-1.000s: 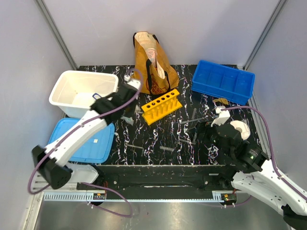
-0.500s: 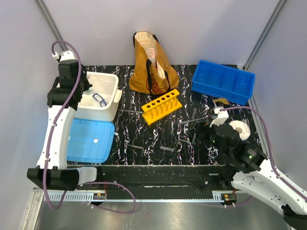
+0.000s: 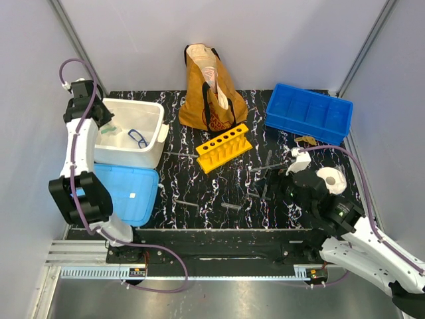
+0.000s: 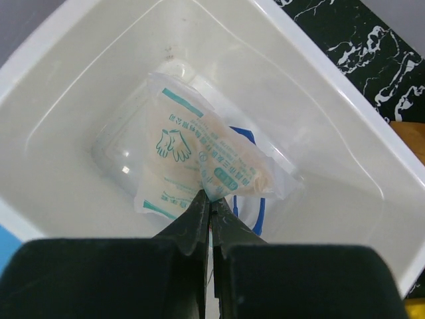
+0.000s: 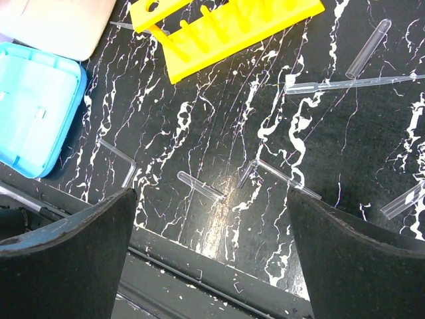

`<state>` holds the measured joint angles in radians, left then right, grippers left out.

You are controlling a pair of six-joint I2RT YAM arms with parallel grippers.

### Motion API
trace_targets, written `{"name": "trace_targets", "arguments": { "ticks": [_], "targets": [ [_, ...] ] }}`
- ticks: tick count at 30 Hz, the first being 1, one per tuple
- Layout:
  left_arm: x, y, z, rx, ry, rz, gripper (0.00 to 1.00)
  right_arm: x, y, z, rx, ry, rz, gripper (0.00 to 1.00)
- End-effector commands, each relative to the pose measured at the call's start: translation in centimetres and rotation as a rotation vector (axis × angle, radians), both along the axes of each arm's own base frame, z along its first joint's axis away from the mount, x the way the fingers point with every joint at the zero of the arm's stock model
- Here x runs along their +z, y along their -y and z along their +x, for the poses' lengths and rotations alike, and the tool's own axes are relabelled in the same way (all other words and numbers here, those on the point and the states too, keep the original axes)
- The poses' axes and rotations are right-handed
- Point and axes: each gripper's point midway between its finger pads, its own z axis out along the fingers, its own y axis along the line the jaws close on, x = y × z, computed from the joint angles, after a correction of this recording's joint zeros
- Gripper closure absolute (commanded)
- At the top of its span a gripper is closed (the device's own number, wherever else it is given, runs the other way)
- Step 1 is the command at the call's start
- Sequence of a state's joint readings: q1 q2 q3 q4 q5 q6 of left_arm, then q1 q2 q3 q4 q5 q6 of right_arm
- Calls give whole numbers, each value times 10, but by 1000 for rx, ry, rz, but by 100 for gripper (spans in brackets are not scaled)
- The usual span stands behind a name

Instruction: Organize the chemistry lab equipment

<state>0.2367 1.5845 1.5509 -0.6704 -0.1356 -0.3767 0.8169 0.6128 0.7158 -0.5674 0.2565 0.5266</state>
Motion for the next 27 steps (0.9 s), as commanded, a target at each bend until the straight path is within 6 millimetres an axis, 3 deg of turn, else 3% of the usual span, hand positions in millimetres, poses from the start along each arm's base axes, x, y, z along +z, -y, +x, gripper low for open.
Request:
{"name": "trace_targets", "arguments": {
  "ticks": [1, 6, 11, 18, 23, 27],
  "targets": [
    [-14, -8, 24, 14, 27, -34, 100, 10, -5, 4, -18, 9, 54, 0],
    [-56, -10, 28, 24, -53, -55, 88, 6, -3, 7, -39, -5, 29, 0],
    [-60, -6, 27, 18, -68, -87, 66, 5, 1, 11, -70, -8, 9, 0],
    [-5, 12, 23, -53, 51, -110, 48, 5, 5, 12, -96, -18, 2, 0],
    [44, 65, 5, -240, 159, -146, 41, 1, 21, 17, -209, -46, -24, 0],
    [74, 125, -21, -424, 201, -112, 39, -3, 29, 20, -273, -72, -48, 0]
  ]
}}
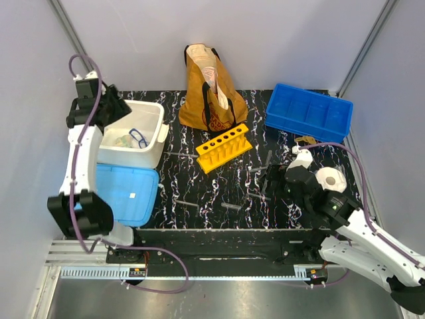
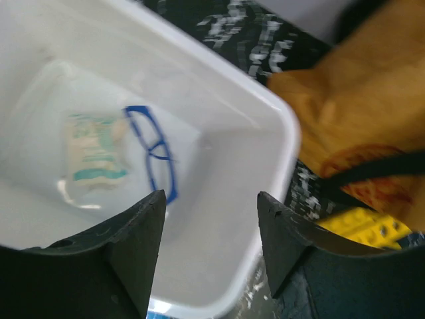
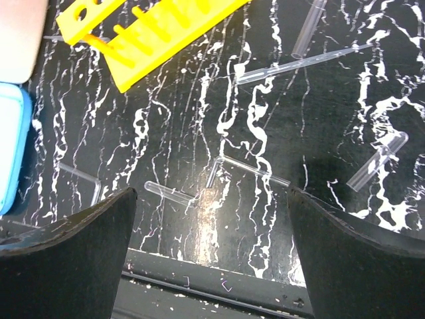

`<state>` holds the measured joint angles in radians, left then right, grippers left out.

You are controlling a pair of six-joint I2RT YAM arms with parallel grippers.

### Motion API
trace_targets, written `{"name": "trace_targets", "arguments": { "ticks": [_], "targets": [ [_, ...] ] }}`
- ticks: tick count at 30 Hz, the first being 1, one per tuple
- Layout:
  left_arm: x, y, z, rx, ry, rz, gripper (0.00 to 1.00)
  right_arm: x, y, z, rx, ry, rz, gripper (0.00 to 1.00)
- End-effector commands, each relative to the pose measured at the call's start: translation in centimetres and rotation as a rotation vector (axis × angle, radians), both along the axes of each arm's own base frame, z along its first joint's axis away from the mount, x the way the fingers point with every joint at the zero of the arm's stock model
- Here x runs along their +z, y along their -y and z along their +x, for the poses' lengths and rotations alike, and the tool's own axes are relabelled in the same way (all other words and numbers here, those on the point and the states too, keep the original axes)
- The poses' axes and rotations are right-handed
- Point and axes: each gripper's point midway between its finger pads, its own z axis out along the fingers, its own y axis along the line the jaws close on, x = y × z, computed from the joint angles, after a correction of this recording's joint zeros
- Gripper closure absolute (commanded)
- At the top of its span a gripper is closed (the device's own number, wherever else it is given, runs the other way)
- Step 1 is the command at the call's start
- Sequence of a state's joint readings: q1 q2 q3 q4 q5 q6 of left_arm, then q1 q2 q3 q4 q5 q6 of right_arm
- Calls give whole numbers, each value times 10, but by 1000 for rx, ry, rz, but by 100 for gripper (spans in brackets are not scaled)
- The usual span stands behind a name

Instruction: Organize the chemistry lab equipment

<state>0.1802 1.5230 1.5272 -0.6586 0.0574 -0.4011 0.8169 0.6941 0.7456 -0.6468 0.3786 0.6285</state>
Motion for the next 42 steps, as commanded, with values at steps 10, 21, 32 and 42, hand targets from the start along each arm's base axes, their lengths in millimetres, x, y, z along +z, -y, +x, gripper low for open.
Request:
{"name": "trace_targets", "arguments": {
  "ticks": [10, 21, 32, 42],
  "targets": [
    [39, 198, -130, -731, 213, -45, 36, 2, 24, 25, -211, -11, -126, 2],
    [-27, 210, -186, -847, 186, -106, 6, 6, 68, 109, -323, -4, -445, 7],
    [-19, 212, -201, -842, 241, -116, 1, -43, 154, 216, -478, -121, -508, 29],
    [-17, 220, -207, -881, 247, -148, 1, -95, 190, 269, -470, -145, -465, 40]
  ]
}}
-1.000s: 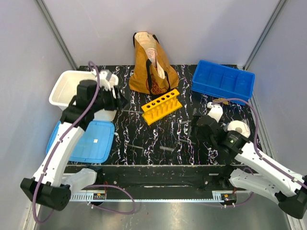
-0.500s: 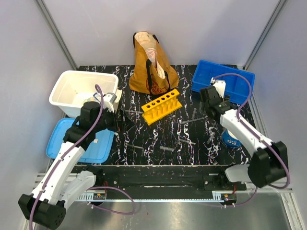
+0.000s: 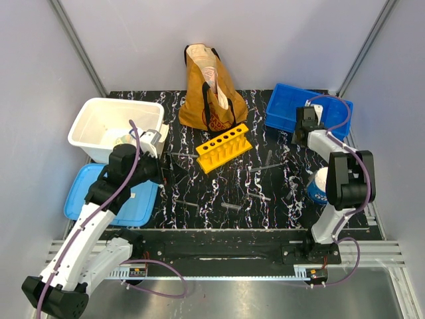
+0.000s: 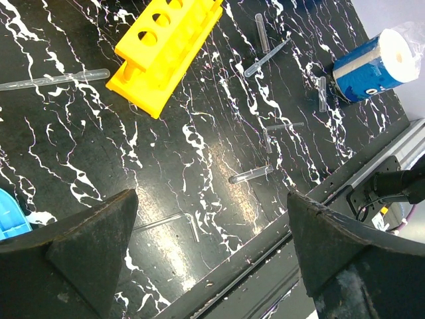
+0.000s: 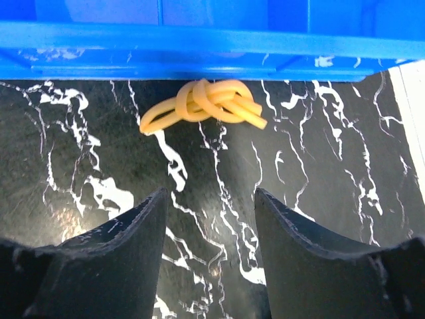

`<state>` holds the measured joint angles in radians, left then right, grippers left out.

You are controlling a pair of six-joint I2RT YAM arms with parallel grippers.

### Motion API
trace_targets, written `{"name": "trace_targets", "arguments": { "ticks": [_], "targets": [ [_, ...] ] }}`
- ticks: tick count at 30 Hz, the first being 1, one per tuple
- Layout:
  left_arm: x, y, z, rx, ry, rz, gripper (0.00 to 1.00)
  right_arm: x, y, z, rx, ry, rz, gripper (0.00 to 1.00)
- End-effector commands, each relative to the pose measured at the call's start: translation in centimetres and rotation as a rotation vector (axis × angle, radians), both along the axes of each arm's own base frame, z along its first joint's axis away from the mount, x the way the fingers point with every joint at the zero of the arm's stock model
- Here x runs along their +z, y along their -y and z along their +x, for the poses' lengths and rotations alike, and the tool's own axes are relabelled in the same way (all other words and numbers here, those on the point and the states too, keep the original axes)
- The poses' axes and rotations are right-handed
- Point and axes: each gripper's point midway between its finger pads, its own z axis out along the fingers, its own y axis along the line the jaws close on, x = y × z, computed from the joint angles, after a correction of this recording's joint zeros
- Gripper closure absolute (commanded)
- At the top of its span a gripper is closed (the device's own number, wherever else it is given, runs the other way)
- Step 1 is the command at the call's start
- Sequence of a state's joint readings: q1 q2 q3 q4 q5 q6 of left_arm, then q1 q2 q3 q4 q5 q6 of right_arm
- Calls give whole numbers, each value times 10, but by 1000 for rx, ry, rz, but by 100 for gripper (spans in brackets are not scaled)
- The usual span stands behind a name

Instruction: Organize the chemistry lab equipment

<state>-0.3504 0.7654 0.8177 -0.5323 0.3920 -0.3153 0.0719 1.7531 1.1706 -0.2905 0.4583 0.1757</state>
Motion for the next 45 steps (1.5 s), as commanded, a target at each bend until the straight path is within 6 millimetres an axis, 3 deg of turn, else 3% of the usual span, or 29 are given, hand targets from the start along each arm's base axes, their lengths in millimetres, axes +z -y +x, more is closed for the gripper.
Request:
{"name": "trace_targets", "arguments": {
  "ticks": [1, 11, 12, 17, 35, 39, 45],
  "targets": [
    [12, 6, 1, -21, 50, -39, 1, 10, 4, 39, 56, 116, 43, 40],
    [14, 7, 2, -22, 56, -42, 1, -13, 6, 57, 111, 100, 46, 45],
    [13, 7, 2, -22, 54, -42, 1, -14, 20, 57, 87, 96, 49, 46],
    [13, 6, 2, -15, 54, -38, 1, -8, 26, 61, 78, 96, 39, 46],
    [14, 4, 4, -2, 64, -32, 1, -37, 22, 64, 183, -62, 17, 50],
    [14, 3, 4, 0, 62, -32, 1, -41, 24, 62, 189, -82, 3, 58],
    [14, 3, 4, 1, 62, -31, 1, -38, 18, 63, 218, -74, 22, 80]
  ]
}}
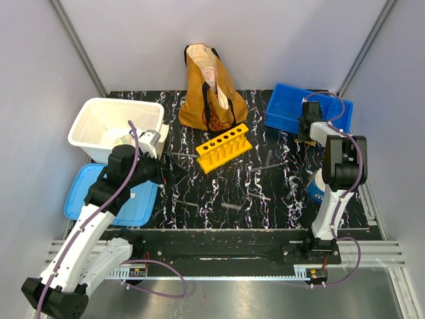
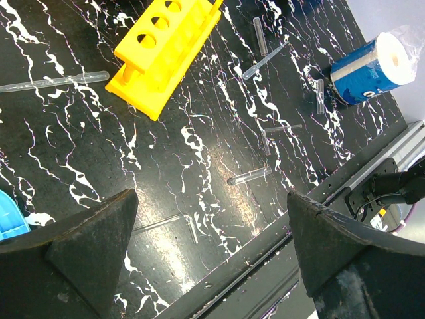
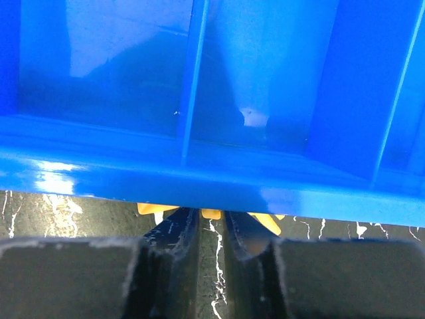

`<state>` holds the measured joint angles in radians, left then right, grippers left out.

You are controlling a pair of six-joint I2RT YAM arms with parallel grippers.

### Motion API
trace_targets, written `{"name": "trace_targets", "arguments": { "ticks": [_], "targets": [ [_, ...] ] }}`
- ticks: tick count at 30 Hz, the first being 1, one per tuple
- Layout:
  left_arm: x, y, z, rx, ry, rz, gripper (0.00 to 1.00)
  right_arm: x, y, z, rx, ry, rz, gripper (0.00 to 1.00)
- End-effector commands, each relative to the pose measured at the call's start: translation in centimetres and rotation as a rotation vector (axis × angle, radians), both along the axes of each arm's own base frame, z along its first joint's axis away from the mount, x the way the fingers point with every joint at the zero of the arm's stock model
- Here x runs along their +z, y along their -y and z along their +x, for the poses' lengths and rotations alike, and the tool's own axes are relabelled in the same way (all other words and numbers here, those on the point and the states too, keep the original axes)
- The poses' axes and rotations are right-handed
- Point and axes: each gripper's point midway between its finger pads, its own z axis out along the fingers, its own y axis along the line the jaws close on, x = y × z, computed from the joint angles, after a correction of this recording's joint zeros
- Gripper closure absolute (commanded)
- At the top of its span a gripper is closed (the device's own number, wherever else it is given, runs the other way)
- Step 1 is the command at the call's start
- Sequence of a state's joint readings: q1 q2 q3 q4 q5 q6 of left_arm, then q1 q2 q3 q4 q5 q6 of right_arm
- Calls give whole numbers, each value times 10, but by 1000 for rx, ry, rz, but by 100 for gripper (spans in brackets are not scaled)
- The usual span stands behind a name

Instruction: Organize the chemistry lab equipment

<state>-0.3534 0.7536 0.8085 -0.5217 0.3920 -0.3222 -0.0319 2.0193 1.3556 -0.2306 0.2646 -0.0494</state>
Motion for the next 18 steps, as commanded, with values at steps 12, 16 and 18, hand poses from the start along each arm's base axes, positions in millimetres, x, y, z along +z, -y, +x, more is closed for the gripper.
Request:
{"name": "trace_targets", "arguments": {
  "ticks": [12, 16, 18],
  "targets": [
    [13, 0, 5, 16, 60, -21, 2, 62, -24, -6, 40, 84, 93, 100],
    [15, 0, 5, 24, 72, -30, 3, 95, -45, -18, 28, 141, 206, 100],
    [14, 0, 6, 22, 69, -25, 3, 115, -55, -26, 33, 184, 263, 100]
  ]
}}
